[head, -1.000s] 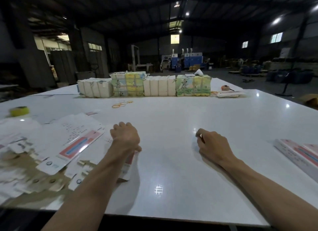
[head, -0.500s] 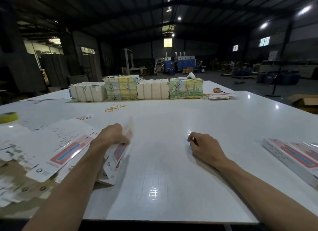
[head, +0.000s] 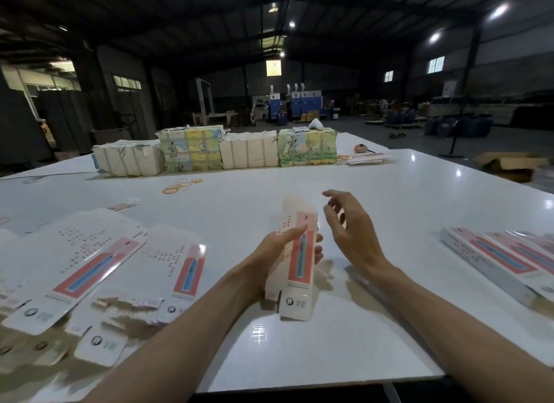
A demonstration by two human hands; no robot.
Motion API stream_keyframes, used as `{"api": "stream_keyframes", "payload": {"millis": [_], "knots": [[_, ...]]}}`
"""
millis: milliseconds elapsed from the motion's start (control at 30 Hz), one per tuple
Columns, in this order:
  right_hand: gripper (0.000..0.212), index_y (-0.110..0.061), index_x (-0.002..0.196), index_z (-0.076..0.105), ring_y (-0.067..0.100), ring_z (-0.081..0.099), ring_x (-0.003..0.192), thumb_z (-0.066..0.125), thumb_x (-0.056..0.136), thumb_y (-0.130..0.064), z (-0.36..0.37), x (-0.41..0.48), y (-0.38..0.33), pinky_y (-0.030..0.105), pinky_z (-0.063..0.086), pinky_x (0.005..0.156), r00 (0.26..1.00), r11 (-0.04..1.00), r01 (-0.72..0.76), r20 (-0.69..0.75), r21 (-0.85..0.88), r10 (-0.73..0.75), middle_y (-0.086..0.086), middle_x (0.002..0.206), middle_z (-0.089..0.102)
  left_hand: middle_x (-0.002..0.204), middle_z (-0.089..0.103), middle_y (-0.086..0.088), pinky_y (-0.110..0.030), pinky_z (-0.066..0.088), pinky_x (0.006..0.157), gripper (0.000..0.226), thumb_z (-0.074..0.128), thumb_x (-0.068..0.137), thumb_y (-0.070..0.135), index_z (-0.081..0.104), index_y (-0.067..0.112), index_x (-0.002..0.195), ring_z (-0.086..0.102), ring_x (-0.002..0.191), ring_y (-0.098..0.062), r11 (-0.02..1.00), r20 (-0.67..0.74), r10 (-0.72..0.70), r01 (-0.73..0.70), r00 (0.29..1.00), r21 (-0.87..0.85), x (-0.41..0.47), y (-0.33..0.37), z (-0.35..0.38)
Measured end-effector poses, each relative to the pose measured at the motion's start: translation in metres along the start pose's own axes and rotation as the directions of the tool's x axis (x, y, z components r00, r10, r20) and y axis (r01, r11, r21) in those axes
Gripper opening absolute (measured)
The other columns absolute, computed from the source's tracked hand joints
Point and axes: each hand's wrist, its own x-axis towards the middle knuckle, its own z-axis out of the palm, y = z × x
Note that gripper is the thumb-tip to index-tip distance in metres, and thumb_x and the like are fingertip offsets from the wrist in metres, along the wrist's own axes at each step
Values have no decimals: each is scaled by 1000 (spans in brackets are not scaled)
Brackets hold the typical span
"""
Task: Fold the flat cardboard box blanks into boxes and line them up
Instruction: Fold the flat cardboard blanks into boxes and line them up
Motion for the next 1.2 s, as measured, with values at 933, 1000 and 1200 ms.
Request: {"api": "stream_keyframes", "payload": {"millis": [933, 1000, 1200], "knots": [[31, 7, 96, 78, 34, 62, 122, 73, 89, -22, -19, 21, -8, 48, 50, 109, 869, 588, -486, 431, 647, 243, 1, 135, 70, 100, 73, -12, -36, 60, 79, 80, 28, 98, 76, 62, 8, 122, 70, 83, -24, 997, 294, -53, 66, 954, -35, -5, 16, 10], [38, 12, 105, 72, 32, 59, 128, 70, 91, -23, -17, 19, -10, 45, 47, 110, 860, 525, -499, 466, 689, 206, 3, 140, 66, 92, 69, -8, -34, 60, 73, 76, 30, 98, 78, 61, 10, 115, 67, 75, -21, 996, 252, -57, 72, 966, -48, -3, 12, 14], [44, -11, 129, 63, 27, 60, 131, 71, 90, -30, -6, 11, -24, 46, 47, 114, 880, 580, -473, 385, 663, 278, 6, 140, 64, 73, 55, -5, -23, 52, 57, 66, 46, 92, 77, 52, 11, 100, 53, 57, -12, 927, 186, -52, 117, 981, -356, 2, 11, 14]]}}
